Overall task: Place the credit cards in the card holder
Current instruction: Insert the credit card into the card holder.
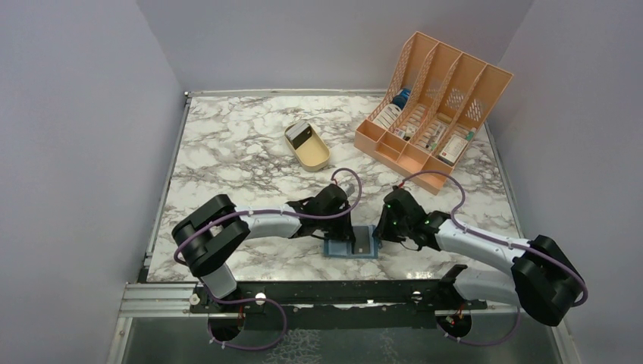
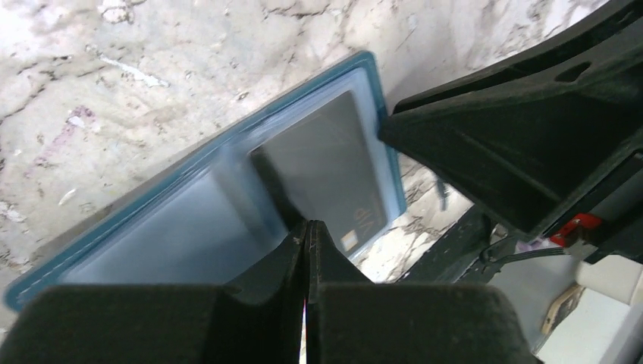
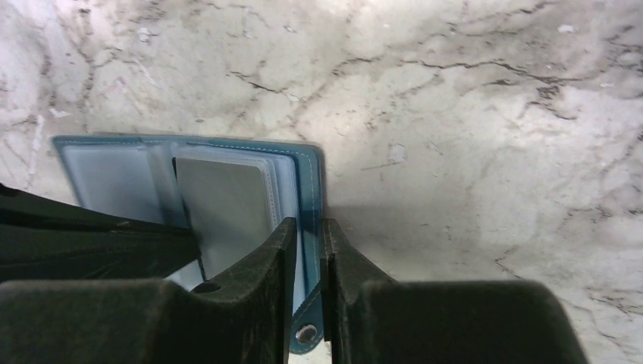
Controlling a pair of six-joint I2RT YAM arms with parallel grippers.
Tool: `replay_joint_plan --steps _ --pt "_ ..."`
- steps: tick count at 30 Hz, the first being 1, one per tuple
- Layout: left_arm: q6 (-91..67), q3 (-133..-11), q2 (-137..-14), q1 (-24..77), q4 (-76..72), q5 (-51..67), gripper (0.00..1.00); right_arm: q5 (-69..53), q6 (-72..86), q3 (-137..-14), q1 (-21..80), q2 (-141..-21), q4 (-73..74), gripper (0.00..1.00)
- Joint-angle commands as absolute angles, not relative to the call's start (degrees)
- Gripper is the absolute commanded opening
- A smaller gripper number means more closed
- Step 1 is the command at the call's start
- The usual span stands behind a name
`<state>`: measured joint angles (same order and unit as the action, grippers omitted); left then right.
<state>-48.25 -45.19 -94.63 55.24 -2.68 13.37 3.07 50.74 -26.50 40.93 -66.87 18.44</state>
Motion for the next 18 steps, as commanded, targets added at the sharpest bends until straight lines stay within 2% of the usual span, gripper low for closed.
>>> replay_joint_plan --steps 1,10,18 --pt "-49.6 -45.3 -91.9 55.4 -5.9 13.2 0.06 6.1 48.4 -30.2 41.4 -67.6 17.7 0.17" --pt "-43.8 -49.2 -86.2 54.0 4.1 1.4 0.27 6.0 46.9 -32.3 41.4 -64.0 22.2 0.30" --pt "-29.1 -59.6 -85.0 44.6 17.8 -7.7 0.48 4.2 45.1 -32.4 41.4 -57.8 21.8 0.42"
